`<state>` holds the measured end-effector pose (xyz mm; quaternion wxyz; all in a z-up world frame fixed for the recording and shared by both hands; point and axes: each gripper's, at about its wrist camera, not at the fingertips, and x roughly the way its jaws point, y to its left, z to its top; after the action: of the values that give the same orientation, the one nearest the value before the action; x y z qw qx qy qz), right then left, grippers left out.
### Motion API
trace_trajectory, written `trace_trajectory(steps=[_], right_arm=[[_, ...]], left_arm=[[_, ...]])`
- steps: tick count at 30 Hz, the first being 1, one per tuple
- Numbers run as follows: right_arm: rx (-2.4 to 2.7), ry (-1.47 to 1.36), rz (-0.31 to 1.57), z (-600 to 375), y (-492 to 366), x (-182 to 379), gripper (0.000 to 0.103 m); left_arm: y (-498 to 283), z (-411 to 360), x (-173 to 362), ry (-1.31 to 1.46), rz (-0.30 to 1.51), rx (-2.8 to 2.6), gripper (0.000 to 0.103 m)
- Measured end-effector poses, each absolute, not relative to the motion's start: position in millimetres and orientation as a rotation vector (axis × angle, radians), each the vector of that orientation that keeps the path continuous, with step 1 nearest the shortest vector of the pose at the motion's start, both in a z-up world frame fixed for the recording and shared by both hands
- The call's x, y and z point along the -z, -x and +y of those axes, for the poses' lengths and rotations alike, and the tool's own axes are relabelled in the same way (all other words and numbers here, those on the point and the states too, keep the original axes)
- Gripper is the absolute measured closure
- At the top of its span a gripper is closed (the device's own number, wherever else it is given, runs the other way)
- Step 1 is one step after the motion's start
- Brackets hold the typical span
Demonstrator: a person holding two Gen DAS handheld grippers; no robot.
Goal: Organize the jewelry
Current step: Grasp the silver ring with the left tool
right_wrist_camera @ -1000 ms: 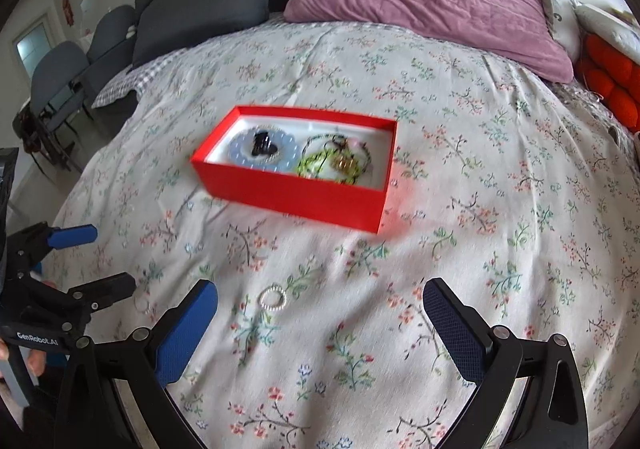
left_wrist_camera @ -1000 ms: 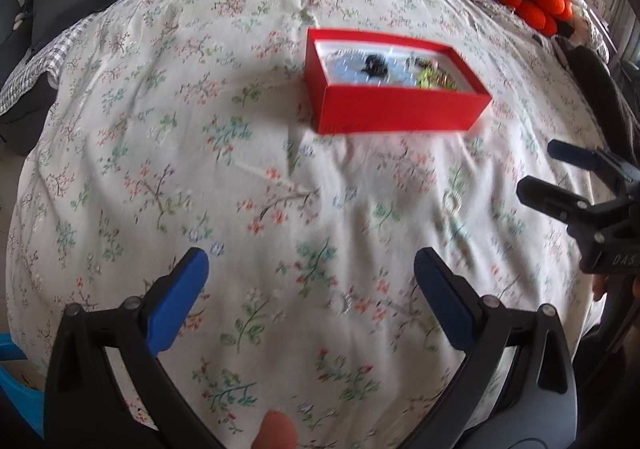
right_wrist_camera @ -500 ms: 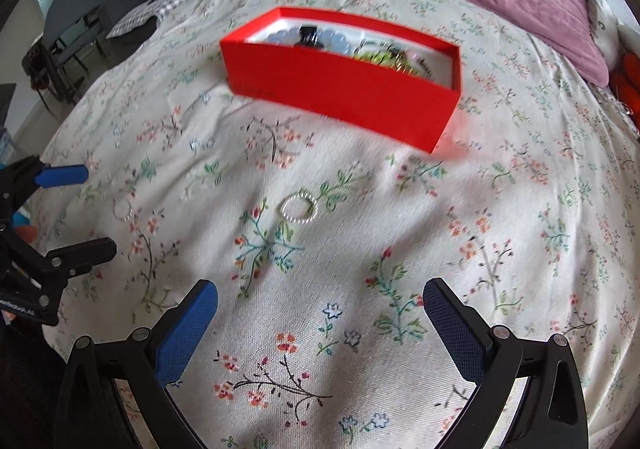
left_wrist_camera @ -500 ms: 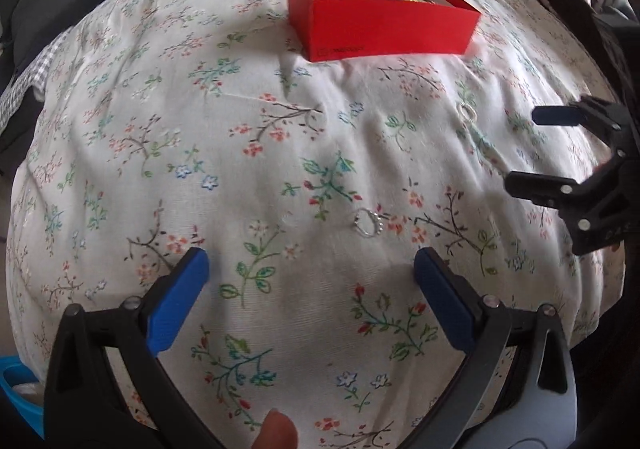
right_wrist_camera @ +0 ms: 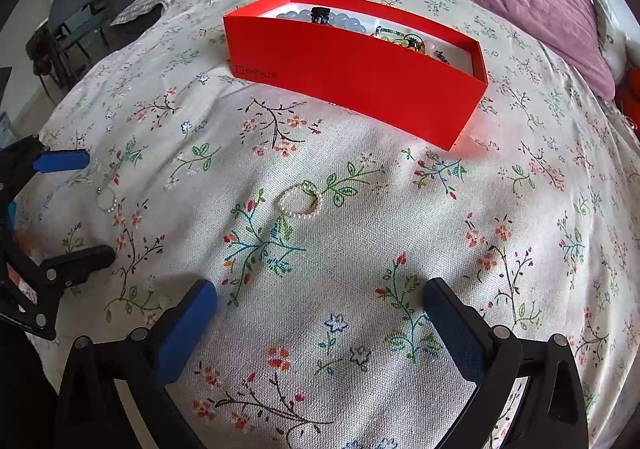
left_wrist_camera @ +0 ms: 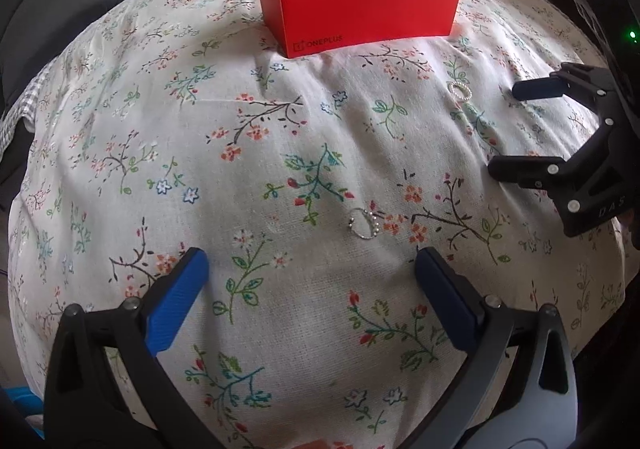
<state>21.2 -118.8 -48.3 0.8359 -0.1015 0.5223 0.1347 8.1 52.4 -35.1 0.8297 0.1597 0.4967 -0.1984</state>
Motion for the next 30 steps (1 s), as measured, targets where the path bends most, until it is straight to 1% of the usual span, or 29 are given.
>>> trace_trajectory(steps=[2, 3, 4, 5, 6, 7, 8, 12, 14, 19, 21, 23, 26, 29, 30], right_arm=[[-0.298, 0.223, 1.099, -119.0, -22.2, 47.8, 0.0], [-0.303, 0.226, 1.097, -118.8, -22.7, 47.6, 0.0], [-0.305, 0.226, 1.096, -118.8, -23.2, 47.5, 0.0], [-0.305, 0.225, 1.098, -119.3, -24.4, 47.5, 0.0], [-0.305, 0.223, 1.099, -120.3, -27.4, 47.0, 0.0], [-0.303, 0.223, 1.098, -119.0, -26.1, 46.3, 0.0], [-0.301, 0.222, 1.098, -118.4, -26.2, 45.9, 0.0], [-0.298, 0.216, 1.097, -117.8, -27.5, 45.3, 0.0], [-0.297, 0.212, 1.096, -117.9, -27.9, 45.0, 0.0], [-0.299, 0.205, 1.09, -118.8, -28.9, 43.9, 0.0], [-0.298, 0.203, 1.086, -118.1, -30.0, 43.5, 0.0], [-0.303, 0.201, 1.082, -117.3, -30.9, 43.0, 0.0], [-0.325, 0.199, 1.07, -114.9, -30.7, 41.6, 0.006], [-0.358, 0.199, 1.06, -112.0, -30.9, 39.6, 0.017], [-0.37, 0.196, 1.057, -111.1, -31.2, 38.9, 0.023]], left_arm=[[-8.8, 52.6, 33.5, -0.348, 1.051, 0.448, 0.0], [-7.9, 52.5, 32.3, -0.352, 1.043, 0.467, 0.004], [-7.4, 51.3, 31.4, -0.358, 1.036, 0.481, 0.009], [-5.5, 49.9, 29.8, -0.369, 1.022, 0.498, 0.017], [-3.1, 47.9, 27.6, -0.382, 1.005, 0.519, 0.022], [-0.7, 45.3, 25.4, -0.395, 0.989, 0.541, 0.03], [1.3, 43.5, 24.1, -0.405, 0.979, 0.554, 0.037], [6.6, 36.6, 22.2, -0.444, 0.943, 0.604, 0.046], [8.0, 34.1, 21.7, -0.46, 0.925, 0.626, 0.055], [5.6, 33.4, 22.5, -0.481, 0.926, 0.633, 0.064], [5.5, 33.7, 22.6, -0.483, 0.926, 0.633, 0.07], [5.9, 33.4, 23.1, -0.487, 0.924, 0.631, 0.078], [6.5, 32.9, 23.3, -0.502, 0.918, 0.626, 0.084], [6.5, 33.9, 22.7, -0.498, 0.916, 0.626, 0.084], [6.6, 33.9, 22.5, -0.497, 0.916, 0.626, 0.084]])
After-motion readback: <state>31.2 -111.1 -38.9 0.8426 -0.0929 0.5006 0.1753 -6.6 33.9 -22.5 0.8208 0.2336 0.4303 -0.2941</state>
